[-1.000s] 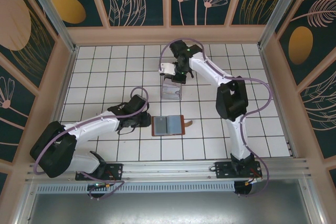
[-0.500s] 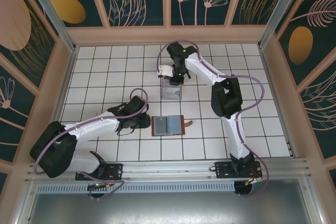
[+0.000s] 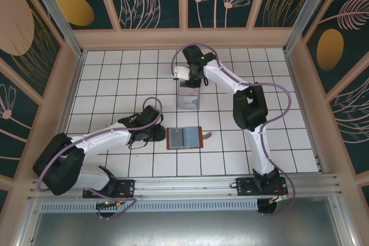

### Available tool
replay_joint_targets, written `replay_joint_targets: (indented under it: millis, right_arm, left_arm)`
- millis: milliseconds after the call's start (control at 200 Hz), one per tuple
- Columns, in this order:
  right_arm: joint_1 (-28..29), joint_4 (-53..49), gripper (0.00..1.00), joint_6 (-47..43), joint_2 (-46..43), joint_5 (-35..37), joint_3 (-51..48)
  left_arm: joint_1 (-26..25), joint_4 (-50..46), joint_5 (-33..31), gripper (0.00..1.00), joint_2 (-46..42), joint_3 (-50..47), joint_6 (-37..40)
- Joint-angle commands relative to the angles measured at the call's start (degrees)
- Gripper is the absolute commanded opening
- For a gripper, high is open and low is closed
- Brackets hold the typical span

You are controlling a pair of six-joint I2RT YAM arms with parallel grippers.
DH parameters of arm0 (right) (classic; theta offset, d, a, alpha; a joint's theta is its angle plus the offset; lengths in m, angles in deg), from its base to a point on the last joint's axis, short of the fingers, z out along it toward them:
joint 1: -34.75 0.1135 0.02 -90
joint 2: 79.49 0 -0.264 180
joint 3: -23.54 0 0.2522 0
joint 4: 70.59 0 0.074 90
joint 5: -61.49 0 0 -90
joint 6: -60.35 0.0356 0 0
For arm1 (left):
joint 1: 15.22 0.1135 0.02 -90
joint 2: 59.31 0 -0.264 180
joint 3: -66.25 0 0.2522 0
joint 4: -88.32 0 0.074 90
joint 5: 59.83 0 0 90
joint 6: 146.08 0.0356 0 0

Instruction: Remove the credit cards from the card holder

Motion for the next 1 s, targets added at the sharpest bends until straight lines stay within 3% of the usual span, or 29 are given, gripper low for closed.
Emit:
replay_joint_targets:
  millis: [0, 205, 551, 721, 861, 996]
  right_arm:
    - [0.6, 5.5, 0.25, 4.9, -5.7, 2.6, -1.3]
    - [1.2, 10.5, 0.25, 17.1, -13.3, -0.1, -7.5]
    - [4.7, 23.2, 0.23, 46.3, -30.2, -0.1, -31.7]
    - [7.5, 28.4, 0.20, 60.3, -37.5, -0.4, -43.1]
    - [10.1, 28.5, 0.16, 71.0, -40.3, 1.3, -47.3]
    - [11.9, 29.0, 0.14, 80.3, -41.8, -1.3, -50.7]
  left_arm:
    - [0.3, 1.5, 2.9, 0.30, 1.8, 0.0, 0.6]
    - [0.3, 4.8, 6.5, 0.28, 4.3, -0.1, 1.4]
    - [0.3, 7.0, 8.9, 0.26, 8.2, 0.9, 2.4]
    - [0.3, 7.1, 7.7, 0.25, 8.6, 1.3, 2.7]
    - [0.3, 6.2, 5.3, 0.26, 8.2, 2.5, 2.9]
    - [0.4, 5.5, 3.0, 0.26, 7.3, 3.6, 3.3]
